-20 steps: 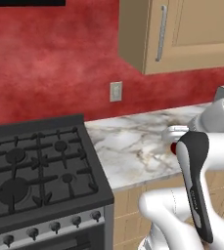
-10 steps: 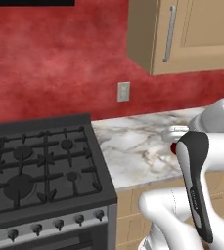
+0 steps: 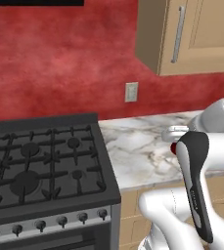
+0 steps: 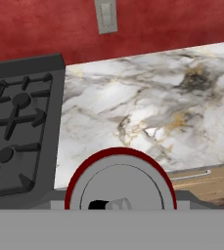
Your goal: Four empty soda cans are scattered around the kitchen. Gather all the cans and cluster them next to the stove for recycling.
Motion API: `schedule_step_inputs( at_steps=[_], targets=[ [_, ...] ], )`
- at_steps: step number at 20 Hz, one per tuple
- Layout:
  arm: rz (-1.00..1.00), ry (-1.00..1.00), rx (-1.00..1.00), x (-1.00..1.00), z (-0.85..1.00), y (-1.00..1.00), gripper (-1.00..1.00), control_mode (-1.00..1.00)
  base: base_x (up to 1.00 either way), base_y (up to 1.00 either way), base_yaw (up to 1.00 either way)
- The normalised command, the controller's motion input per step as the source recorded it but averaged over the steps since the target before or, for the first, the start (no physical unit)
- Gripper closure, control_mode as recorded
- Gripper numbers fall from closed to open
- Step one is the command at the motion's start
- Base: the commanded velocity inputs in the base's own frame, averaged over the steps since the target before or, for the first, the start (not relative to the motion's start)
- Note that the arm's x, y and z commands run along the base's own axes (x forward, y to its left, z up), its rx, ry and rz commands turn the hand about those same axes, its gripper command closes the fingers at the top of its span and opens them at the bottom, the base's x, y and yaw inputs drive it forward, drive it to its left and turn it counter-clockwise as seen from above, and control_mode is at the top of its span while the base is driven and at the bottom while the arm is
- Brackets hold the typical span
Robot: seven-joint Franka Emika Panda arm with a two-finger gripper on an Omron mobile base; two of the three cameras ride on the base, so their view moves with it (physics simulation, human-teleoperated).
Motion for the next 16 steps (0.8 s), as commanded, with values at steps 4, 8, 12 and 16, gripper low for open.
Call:
schedule_step_inputs(
  at_steps=[4, 8, 12, 16],
  targets=[
    [0.00, 0.00, 0.00, 0.00, 0.00, 0.00, 1.00, 1.00, 0.31, -0.05, 0.14],
    [0.00, 0.00, 0.00, 0.00, 0.00, 0.00, 1.00, 1.00, 0.28, -0.02, 0.14],
    [0.00, 0.00, 0.00, 0.00, 0.00, 0.00, 1.00, 1.00, 0.29, 0.00, 0.14],
    [0.00, 0.00, 0.00, 0.00, 0.00, 0.00, 1.00, 1.00, 0.36, 0.00, 0.14]
  ],
)
